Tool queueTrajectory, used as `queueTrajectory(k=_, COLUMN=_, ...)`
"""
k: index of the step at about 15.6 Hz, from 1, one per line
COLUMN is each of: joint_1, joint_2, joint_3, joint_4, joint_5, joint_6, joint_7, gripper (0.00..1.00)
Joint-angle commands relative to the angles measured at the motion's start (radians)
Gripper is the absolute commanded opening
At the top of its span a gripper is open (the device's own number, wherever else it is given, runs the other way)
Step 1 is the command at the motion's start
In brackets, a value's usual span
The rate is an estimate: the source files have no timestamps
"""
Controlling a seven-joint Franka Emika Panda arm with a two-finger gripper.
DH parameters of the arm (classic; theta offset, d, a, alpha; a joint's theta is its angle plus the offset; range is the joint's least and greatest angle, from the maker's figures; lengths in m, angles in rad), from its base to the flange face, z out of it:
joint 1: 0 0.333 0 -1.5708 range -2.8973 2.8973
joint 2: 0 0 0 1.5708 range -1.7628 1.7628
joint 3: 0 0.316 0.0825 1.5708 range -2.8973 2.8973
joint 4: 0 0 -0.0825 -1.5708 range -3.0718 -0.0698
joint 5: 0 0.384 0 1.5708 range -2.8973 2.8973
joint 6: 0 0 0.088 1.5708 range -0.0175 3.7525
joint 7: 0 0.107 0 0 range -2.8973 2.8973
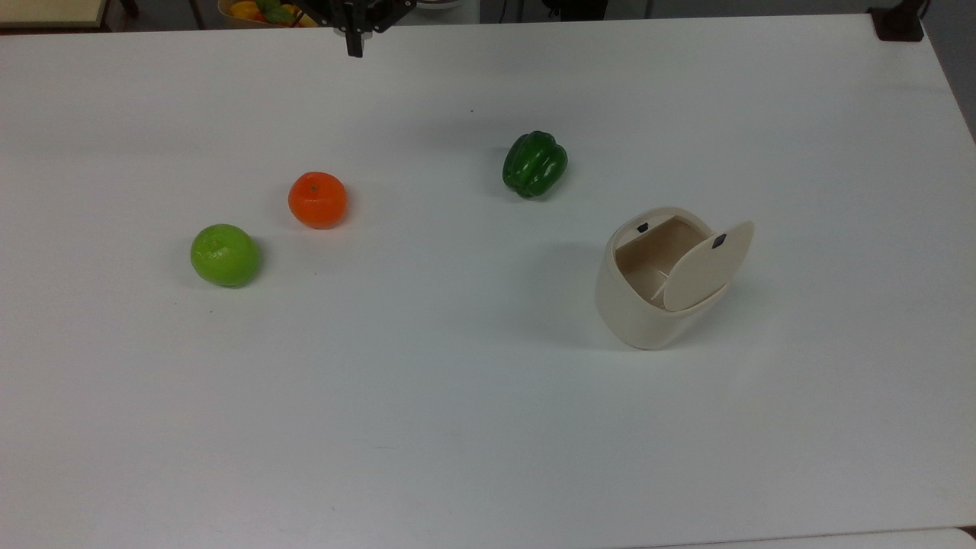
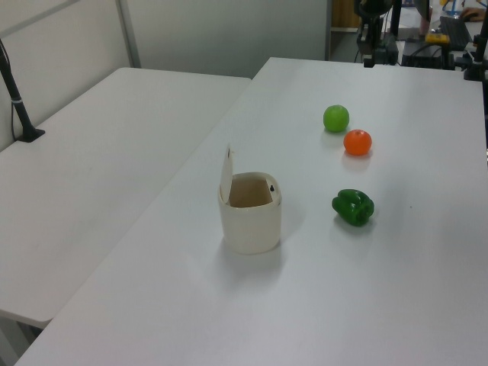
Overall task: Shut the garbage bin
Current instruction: 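Move the gripper over the open lid of the cream bin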
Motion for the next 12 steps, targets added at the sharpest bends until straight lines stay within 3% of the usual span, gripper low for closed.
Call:
queueTrajectory(k=1, joint_1=0.013, joint_2=0.011, joint_3=0.003, joint_4=-0.019, joint_5=0.017, joint_6=0.088, joint_7=-0.025, gripper=0.00)
queueTrajectory(k=7, joint_1=0.043, joint_2=0.066, joint_3=0.012, joint_4=-0.003, joint_5=0.112, joint_6=0.265, joint_7=-0.100, gripper=0.00)
queueTrajectory(k=12, joint_1=0.129, joint_2=0.103, joint_3=0.012, joint_4=0.003, joint_5=0.118, joint_6=0.467, joint_7=-0.093, gripper=0.00)
